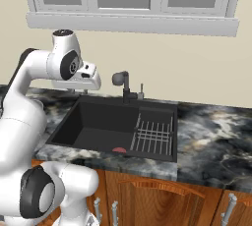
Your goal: Dump the onion from the pot into the sink. Then turn on the water and wash the onion. Then turn off the water and put the onion back in the pot.
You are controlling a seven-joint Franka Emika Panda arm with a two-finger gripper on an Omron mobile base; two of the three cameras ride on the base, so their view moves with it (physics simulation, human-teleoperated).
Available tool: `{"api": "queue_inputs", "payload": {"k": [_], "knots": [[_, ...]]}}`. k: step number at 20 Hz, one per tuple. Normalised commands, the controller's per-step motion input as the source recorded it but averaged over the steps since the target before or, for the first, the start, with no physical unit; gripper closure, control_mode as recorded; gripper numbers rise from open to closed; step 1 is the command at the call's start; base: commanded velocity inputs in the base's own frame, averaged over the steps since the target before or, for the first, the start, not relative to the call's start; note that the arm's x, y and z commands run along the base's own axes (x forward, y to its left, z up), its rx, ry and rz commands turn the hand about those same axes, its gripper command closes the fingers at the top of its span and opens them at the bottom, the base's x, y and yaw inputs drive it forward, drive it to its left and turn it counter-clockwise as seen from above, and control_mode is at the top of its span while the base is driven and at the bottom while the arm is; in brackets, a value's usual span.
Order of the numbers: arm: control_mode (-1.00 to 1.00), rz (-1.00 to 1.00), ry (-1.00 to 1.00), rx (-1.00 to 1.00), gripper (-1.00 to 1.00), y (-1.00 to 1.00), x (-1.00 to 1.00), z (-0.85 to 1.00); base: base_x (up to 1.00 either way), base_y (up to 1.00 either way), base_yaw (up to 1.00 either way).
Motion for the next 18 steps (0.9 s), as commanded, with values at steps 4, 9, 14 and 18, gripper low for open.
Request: {"api": "queue_inputs", "payload": {"k": [4, 9, 14, 18], "knots": [[-1.00, 0.00, 0.00, 0.00, -1.00, 0.08, -0.01, 0.00, 0.00, 0.00, 0.00], [-1.00, 0.00, 0.00, 0.00, -1.00, 0.50, -0.05, 0.00, 0.00, 0.00, 0.00], [-1.00, 0.00, 0.00, 0.00, -1.00, 0.79, 0.00, 0.00, 0.00, 0.00, 0.00], [-1.00, 0.00, 0.00, 0.00, -1.00, 0.92, 0.00, -0.01, 0.00, 0.00, 0.00]]}}
